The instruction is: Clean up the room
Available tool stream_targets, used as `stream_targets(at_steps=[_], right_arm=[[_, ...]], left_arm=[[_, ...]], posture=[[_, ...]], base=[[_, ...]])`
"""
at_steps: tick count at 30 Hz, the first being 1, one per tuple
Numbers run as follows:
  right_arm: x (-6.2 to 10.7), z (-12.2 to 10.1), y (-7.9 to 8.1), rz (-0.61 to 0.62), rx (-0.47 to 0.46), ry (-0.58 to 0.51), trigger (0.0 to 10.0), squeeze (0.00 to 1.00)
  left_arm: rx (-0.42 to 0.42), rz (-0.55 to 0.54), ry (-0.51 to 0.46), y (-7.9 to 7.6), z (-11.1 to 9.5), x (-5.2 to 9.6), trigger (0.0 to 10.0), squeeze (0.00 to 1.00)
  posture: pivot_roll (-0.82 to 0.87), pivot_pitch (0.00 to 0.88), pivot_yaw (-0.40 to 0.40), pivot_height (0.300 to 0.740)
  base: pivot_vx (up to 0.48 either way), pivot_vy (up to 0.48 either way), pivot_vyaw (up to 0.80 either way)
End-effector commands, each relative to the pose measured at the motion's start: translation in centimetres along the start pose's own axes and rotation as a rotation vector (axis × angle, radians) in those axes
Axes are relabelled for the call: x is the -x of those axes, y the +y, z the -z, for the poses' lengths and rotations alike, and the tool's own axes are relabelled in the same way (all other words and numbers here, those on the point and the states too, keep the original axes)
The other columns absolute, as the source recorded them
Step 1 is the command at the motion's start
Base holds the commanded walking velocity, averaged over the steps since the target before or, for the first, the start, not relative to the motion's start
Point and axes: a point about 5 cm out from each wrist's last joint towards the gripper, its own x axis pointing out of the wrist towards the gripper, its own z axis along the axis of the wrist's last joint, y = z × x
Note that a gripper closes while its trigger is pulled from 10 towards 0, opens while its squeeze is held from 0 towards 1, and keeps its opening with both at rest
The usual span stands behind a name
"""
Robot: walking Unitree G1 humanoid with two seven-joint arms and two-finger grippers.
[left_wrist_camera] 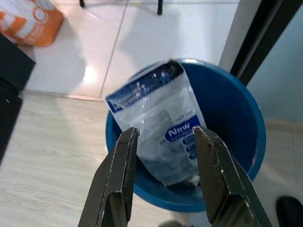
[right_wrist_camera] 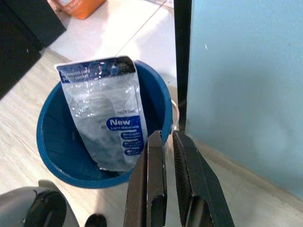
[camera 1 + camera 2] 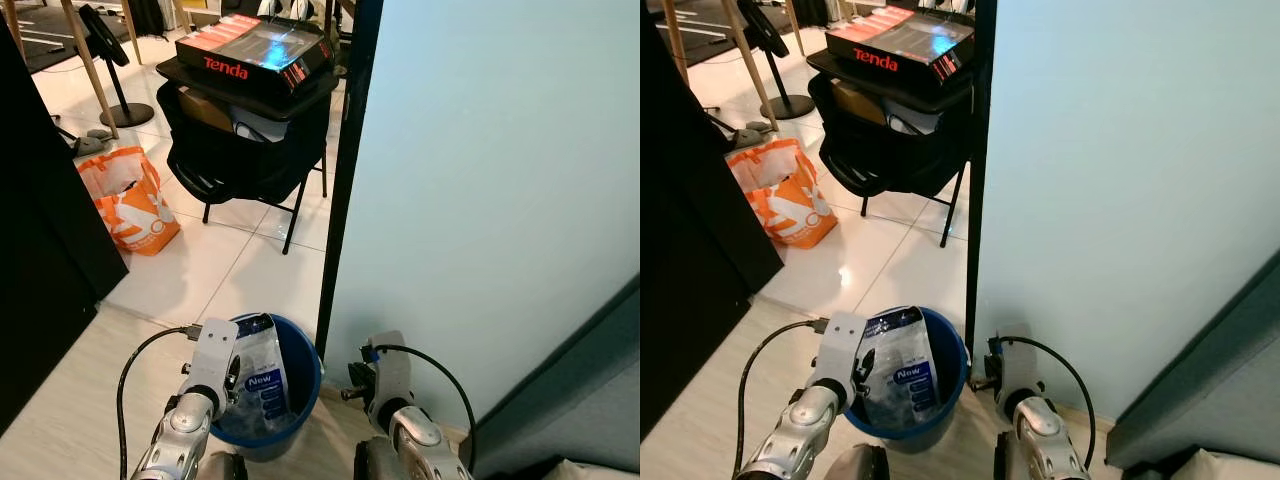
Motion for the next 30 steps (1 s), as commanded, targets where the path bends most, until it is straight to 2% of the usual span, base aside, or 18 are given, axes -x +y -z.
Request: stream_targets(at_steps=[1,14,20,28,30], right_arm=[[0.23,0.73,0.01,0.012,-0.015,0.023,10.0,0.0],[0.11,0.53,0.01,0.003,0.006,0.021,10.0,0.0],[0.1,0.55,0.26,-0.007,0.024,0.025,10.0,0.0],[0.2,0.76,0.49,-0.011,0.018,0.02,10.0,0.0],[0.33,0.78,0.66,-0.043,-0.024,0.017,10.0,0.0]], left_arm=[[0.031,-0.007,0.019,-0.21,0.57,0.28,10.0,0.0],[0.015,0.005,0.005,-0.74,0.44,0.88,10.0,0.0],[0.007,0.006,0.011,-0.69,0.57,1.08,10.0,0.0],[-0.011,0.017,0.0,-0.67,0.32,1.08,10.0,0.0],[-0.029,0.025,-0.005,-0.74,0.17,1.11,10.0,0.0]], posture=[[-0.01,0.098,-0.018,0.656],[-0.02,0.092,-0.02,0.696],[-0.02,0.091,-0.016,0.696],[-0.02,0.09,-0.01,0.696],[-0.02,0.088,-0.008,0.701]], base=[[0.0,0.0,0.0],[0.0,0.0,0.0],[0.0,0.0,0.0],[0.0,0.0,0.0],[0.0,0.0,0.0]])
